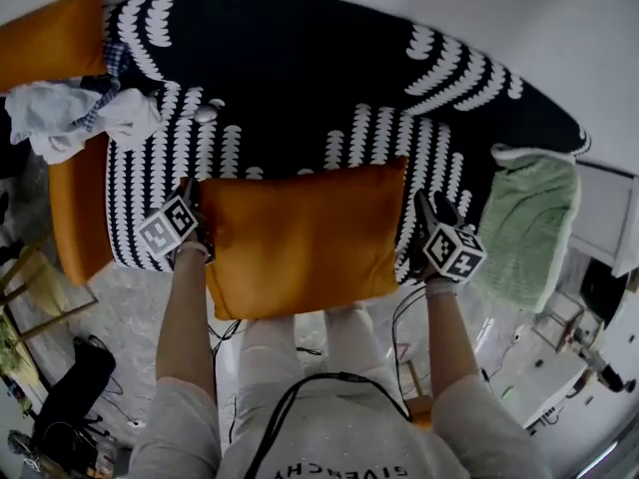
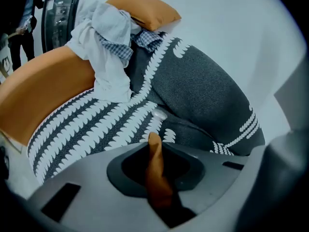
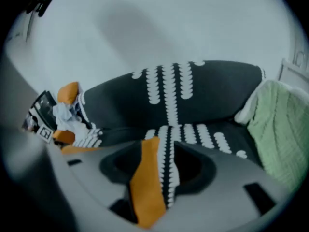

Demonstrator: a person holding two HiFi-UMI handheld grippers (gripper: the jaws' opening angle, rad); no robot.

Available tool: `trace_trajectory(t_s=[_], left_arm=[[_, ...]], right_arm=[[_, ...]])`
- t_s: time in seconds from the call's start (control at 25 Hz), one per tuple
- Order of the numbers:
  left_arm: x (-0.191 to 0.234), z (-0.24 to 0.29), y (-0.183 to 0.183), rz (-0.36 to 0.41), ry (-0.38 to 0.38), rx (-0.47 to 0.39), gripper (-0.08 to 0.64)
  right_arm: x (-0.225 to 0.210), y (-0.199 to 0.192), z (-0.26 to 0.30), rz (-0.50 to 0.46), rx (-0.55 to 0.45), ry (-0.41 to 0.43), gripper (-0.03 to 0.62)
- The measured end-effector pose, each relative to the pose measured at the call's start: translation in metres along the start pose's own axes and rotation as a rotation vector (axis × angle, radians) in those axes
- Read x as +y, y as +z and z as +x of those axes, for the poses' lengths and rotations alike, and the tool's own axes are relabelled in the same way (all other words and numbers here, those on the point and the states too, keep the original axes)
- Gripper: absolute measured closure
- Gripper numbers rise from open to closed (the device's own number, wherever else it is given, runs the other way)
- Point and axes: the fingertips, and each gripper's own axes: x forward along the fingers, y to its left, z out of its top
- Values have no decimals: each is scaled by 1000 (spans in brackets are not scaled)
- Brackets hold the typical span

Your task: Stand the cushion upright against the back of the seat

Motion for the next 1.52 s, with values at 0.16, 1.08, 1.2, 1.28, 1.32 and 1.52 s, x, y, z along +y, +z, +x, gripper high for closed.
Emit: trace_trajectory(t_s=[0.16, 1.08, 1.2, 1.28, 1.32, 1.52], left_arm=[[-2, -4, 0, 14, 6, -22, 476], [-26, -28, 8, 30, -43, -67, 476], [-46, -42, 12, 42, -84, -82, 476], [-63, -49, 19, 56, -123, -99, 476], [-73, -52, 22, 65, -144, -107, 476], [-121, -62, 41, 125, -230, -120, 476]], right_arm=[[12, 15, 45, 222, 82, 87, 382], [43, -14, 68, 251, 485, 265, 569], [33, -9, 41, 302, 446, 275, 571], [25, -9, 23, 333, 422, 274, 571], [21, -9, 15, 353, 408, 271, 571], [-2, -5, -28, 480, 328, 262, 571]])
